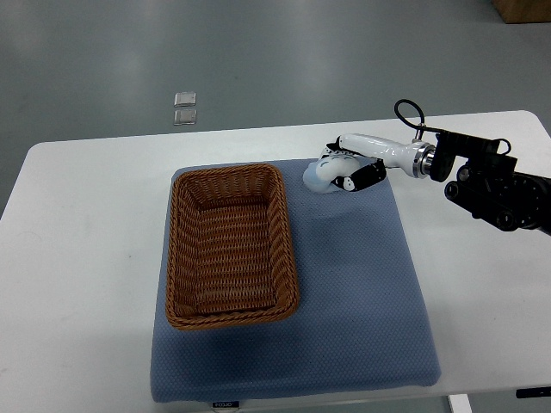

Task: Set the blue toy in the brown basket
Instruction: 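Lift the toy with the right hand and carry it over the basket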

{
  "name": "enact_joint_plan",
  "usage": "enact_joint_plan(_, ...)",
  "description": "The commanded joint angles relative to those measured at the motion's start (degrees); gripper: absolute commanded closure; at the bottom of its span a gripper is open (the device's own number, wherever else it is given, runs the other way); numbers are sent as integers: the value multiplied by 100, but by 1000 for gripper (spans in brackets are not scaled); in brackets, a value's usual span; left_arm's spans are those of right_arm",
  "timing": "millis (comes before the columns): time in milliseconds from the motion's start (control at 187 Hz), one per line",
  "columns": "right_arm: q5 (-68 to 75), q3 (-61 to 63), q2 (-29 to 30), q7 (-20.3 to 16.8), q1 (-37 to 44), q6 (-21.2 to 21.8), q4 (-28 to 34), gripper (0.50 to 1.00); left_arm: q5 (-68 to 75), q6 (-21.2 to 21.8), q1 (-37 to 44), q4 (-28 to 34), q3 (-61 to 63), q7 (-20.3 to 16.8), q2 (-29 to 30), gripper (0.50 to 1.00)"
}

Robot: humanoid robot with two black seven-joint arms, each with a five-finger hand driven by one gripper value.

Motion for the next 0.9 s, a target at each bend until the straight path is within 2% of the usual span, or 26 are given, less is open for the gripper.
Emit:
enact_joint_plan(0, 19, 13, 34, 220, 175, -18, 159, 1000, -1, 0, 0, 0, 0, -1, 0, 500)
enact_joint_plan(139, 72, 4, 394, 414, 404, -70, 238, 1000, -1, 0, 0, 0, 0, -1, 0, 500)
enact_joint_plan(433, -78, -347, 1352, 352, 597, -18, 203, 1000, -1, 0, 0, 0, 0, -1, 0, 500)
enact_joint_plan(668, -78, -875, 1634, 273, 448, -114, 18, 1000, -1, 0, 0, 0, 0, -1, 0, 500)
enact_joint_plan(684, -78, -866, 1643, 273, 448, -114, 18, 987, 7, 0, 0, 0, 0, -1, 0, 500)
enact_joint_plan(690, -78, -866, 1643, 273, 430, -123, 18, 961, -1, 0, 0, 0, 0, -1, 0, 500)
enact_joint_plan(695, -78, -866, 1643, 273, 430, -123, 18, 961, -1, 0, 0, 0, 0, -1, 0, 500)
enact_joint_plan(701, -78, -857, 1643, 273, 422, -132, 18, 932, -1, 0, 0, 0, 0, -1, 0, 500)
enact_joint_plan(706, -78, -857, 1643, 273, 421, -132, 18, 932, -1, 0, 0, 0, 0, -1, 0, 500)
enact_joint_plan(711, -69, -857, 1643, 273, 413, -141, 18, 906, -1, -9, 0, 0, 0, -1, 0, 500)
enact_joint_plan(738, -34, -848, 1643, 273, 395, -167, 18, 859, -1, 0, 0, 0, 0, -1, 0, 500)
enact_joint_plan(754, -7, -840, 1643, 273, 395, -193, 27, 802, -1, 0, 0, 0, 0, -1, 0, 500)
enact_joint_plan(759, -7, -839, 1643, 273, 395, -193, 27, 801, -1, 0, 0, 0, 0, -1, 0, 500)
enact_joint_plan(765, 1, -839, 1643, 273, 395, -211, 27, 773, -1, 0, -8, 0, 0, -1, 0, 500)
enact_joint_plan(770, 1, -839, 1643, 273, 395, -211, 27, 773, -1, 0, -8, 0, 0, -1, 0, 500)
enact_joint_plan(775, 10, -839, 1643, 273, 395, -220, 18, 748, -1, 0, 0, 0, 0, -1, 0, 500)
enact_joint_plan(781, 10, -839, 1643, 273, 395, -220, 18, 748, -1, 0, 0, 0, 0, -1, 0, 500)
enact_joint_plan(807, 28, -839, 1643, 273, 386, -255, 18, 683, -1, 0, 0, 0, 0, -1, 0, 500)
enact_joint_plan(850, 28, -848, 1634, 264, 386, -281, 10, 624, -1, 0, 0, 0, 0, -1, 0, 500)
enact_joint_plan(893, 28, -866, 1634, 264, 386, -281, 1, 603, -1, 0, 0, 0, 0, -1, 0, 500)
